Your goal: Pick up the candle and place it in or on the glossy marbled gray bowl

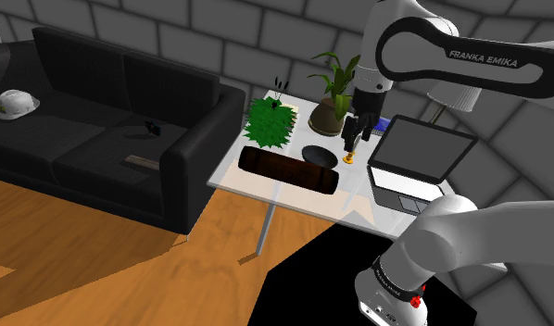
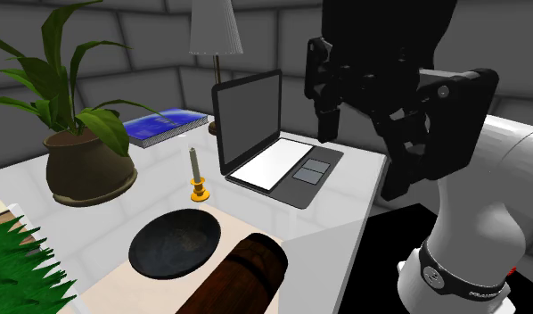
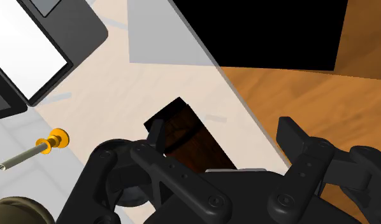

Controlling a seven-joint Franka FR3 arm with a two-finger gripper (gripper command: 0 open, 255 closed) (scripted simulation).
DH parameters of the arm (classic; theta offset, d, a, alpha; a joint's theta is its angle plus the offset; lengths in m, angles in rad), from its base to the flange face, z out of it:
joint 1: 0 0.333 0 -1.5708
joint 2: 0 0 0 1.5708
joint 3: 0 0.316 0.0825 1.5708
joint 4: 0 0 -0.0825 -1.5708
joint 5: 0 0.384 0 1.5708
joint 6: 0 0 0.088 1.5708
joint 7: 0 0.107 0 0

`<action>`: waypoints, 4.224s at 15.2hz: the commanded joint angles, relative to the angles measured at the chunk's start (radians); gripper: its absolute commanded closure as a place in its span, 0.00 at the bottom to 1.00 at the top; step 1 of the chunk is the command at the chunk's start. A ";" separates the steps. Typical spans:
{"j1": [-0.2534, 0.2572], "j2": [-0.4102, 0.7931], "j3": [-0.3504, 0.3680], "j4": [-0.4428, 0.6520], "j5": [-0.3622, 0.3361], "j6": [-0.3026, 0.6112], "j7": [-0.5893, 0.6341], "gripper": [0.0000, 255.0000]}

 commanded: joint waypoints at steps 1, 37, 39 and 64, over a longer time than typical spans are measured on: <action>0.000 0.000 0.000 0.000 0.000 0.000 0.000 0.00; 0.333 0.888 -1.253 0.159 0.865 0.927 -1.499 0.00; 0.294 0.933 -1.209 0.169 0.928 0.921 -1.538 0.00; 0.266 0.979 -1.171 0.191 0.980 0.910 -1.557 1.00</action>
